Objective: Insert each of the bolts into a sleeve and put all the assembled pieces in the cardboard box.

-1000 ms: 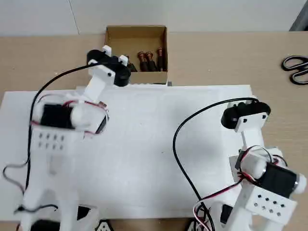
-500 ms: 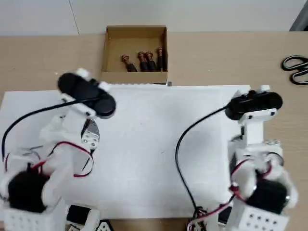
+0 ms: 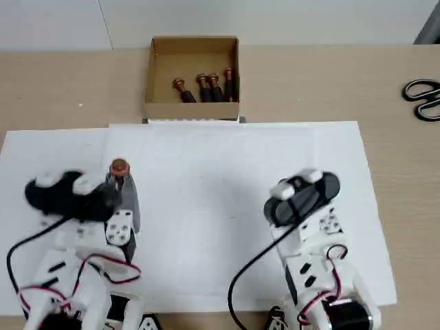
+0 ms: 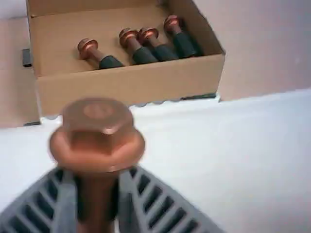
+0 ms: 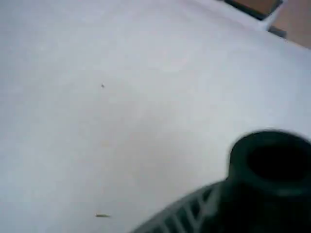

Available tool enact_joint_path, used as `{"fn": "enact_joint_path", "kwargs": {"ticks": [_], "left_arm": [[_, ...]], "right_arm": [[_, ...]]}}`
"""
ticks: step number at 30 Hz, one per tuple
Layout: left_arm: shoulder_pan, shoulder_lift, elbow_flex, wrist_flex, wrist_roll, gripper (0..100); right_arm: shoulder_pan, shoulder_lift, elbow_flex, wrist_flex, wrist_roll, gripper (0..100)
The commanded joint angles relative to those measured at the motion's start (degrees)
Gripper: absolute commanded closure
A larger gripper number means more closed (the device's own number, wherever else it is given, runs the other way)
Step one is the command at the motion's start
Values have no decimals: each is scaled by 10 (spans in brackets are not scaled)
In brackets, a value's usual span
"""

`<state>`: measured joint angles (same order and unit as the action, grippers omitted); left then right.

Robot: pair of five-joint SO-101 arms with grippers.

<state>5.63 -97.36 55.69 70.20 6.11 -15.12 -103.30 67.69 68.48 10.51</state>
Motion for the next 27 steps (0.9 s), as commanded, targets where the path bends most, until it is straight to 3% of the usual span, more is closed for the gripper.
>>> {"fn": "enact_joint_path", "kwargs": {"ticks": [1, 8, 19, 27], "left_arm": [[0, -72, 40, -20, 48, 994], [0, -64, 73, -71, 177, 994], [5, -64, 175, -255, 233, 994], [111, -64, 221, -270, 315, 994]], "right_arm": [[-21, 0, 6, -19, -9, 995], [-72, -7, 74, -109, -9, 995], [-220, -7, 202, -276, -4, 995], [-289, -7, 235, -302, -3, 995]]}}
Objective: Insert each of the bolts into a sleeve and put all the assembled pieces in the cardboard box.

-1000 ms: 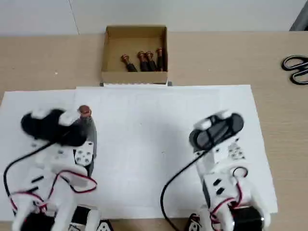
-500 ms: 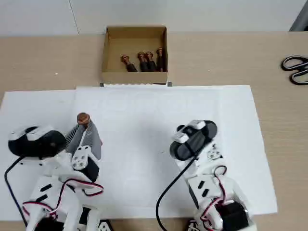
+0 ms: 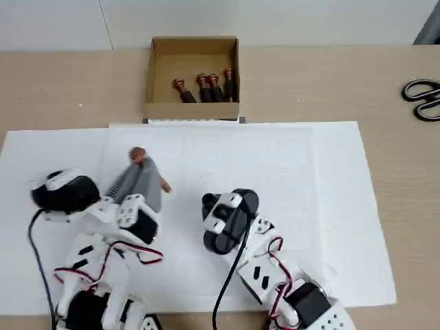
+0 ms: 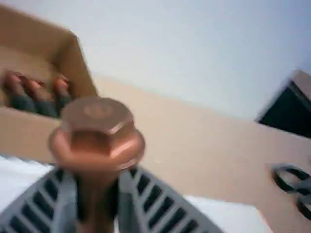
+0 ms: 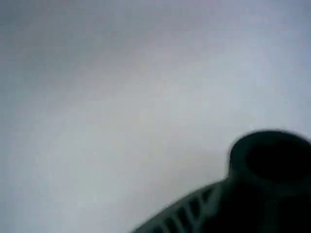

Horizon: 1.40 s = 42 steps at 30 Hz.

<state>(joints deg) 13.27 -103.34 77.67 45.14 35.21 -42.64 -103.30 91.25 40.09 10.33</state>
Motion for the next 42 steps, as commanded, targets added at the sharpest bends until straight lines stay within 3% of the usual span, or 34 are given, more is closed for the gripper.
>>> {"fn": "enact_joint_path", "kwargs": {"ticks": [1, 14, 20, 33, 38, 42], "left_arm": [[44, -4, 3, -19, 28, 994], [65, -4, 5, -19, 27, 994], [113, -4, 11, -19, 27, 994], [113, -4, 53, -21, 28, 994], [113, -4, 65, -59, 27, 994], [116, -4, 58, -35, 26, 994]], "right_arm": [[-15, -7, 3, -18, -1, 995], [-17, -7, 7, -17, -1, 995], [-17, -7, 7, -17, -1, 995], [-17, -7, -19, -15, -1, 995], [-17, -7, -19, -16, -1, 995], [-17, -7, -24, -15, -1, 995]]}}
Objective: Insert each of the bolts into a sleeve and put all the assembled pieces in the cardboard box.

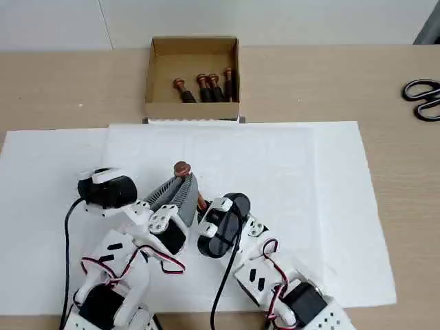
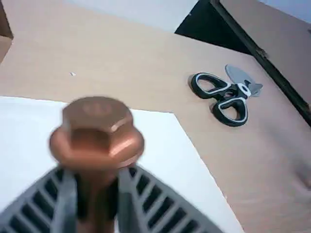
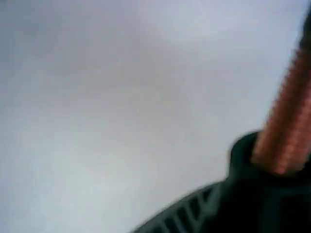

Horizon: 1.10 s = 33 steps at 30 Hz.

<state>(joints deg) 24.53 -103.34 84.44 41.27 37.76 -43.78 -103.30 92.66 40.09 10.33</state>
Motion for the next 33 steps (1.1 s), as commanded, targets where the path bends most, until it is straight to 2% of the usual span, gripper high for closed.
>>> {"fn": "enact_joint_path", "kwargs": {"ticks": [1, 7, 17, 25, 33], "left_arm": [[4, -4, -18, 18, 1, 994], [4, -4, -65, 90, -19, 994], [84, -4, -78, 105, -26, 994], [84, -4, -58, 174, -27, 994], [84, -4, -16, 172, -27, 994]], "right_arm": [[-6, -7, -39, -15, -1, 995], [-4, -7, -35, -15, -1, 995], [-4, -7, -36, -16, -1, 995], [-5, -7, -38, -16, -1, 995], [-6, -7, -39, -16, -1, 995]]}}
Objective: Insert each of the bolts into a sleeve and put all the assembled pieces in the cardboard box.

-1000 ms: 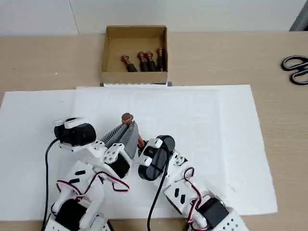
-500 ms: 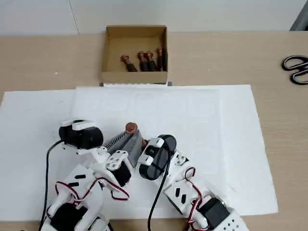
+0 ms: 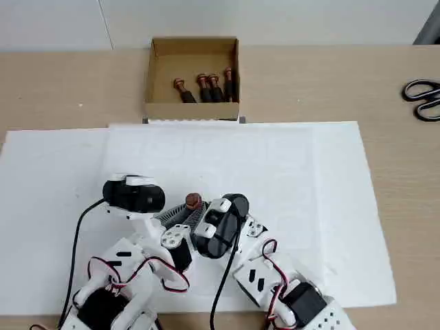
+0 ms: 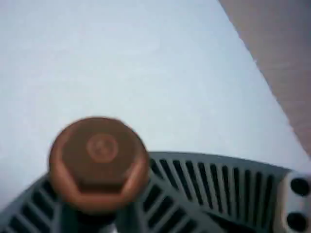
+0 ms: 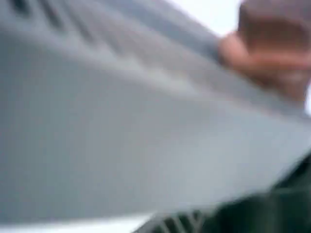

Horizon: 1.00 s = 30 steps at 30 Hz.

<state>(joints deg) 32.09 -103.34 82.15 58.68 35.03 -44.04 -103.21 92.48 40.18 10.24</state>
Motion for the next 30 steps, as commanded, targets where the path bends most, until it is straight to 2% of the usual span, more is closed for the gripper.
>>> {"fn": "enact_joint_path", "kwargs": {"ticks": [1, 4, 10, 16, 19, 30], "left_arm": [[9, -4, 11, -2, 0, 994], [7, -4, 18, -13, -2, 994], [6, -4, 27, -33, -52, 989], [6, -4, 26, -30, -54, 848], [6, -4, 22, -15, -68, 809], [5, -2, -39, 16, -82, 805]], "right_arm": [[-3, -7, -37, -17, 0, 995], [-3, -7, -37, -17, 0, 995], [-3, -7, -37, -17, 0, 995], [-3, -7, -37, -17, 0, 995], [-3, -7, -37, -17, 0, 995], [-3, -7, -33, -14, 0, 995]]}}
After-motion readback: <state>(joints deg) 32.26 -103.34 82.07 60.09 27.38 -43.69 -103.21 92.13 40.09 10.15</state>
